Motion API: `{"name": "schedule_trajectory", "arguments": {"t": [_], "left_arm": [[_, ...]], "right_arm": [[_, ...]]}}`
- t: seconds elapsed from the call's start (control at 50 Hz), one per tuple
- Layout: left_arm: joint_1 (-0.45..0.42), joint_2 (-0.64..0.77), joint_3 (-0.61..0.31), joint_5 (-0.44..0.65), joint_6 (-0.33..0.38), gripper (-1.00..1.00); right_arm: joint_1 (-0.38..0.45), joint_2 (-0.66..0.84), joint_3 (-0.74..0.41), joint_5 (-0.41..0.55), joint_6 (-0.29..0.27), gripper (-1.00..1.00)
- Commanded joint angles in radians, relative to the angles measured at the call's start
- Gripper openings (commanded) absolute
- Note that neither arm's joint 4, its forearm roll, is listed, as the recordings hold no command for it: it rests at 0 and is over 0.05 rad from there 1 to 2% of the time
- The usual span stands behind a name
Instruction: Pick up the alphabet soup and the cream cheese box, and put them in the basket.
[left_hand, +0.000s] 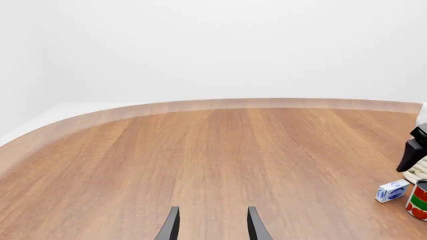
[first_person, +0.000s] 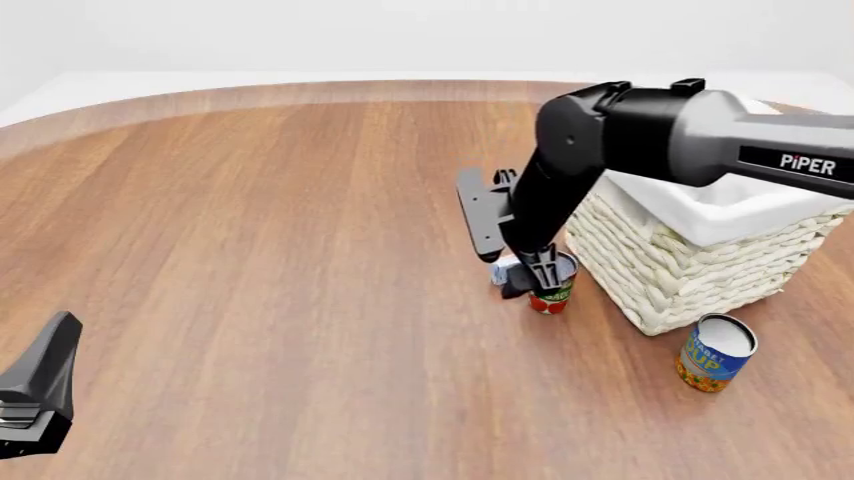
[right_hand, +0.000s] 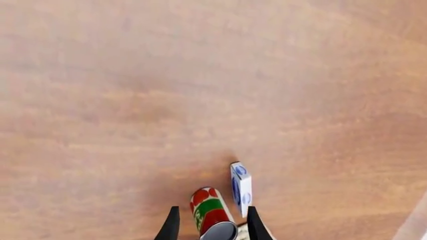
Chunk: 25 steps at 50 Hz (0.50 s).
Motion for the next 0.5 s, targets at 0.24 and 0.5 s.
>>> {"name": "schedule_trajectory", "arguments": {"t": [0.24, 0.5], "left_arm": [[0.000, 0.000, 0.000, 0.000, 0.000, 1.00], [0.000, 0.000, 0.000, 0.000, 0.000, 1.00]], "right_arm": [[0.006, 0.049, -0.061, 0.036, 0.000, 1.00], [-0.010, 0.086, -0.110, 0.060, -0.001, 1.00]]}}
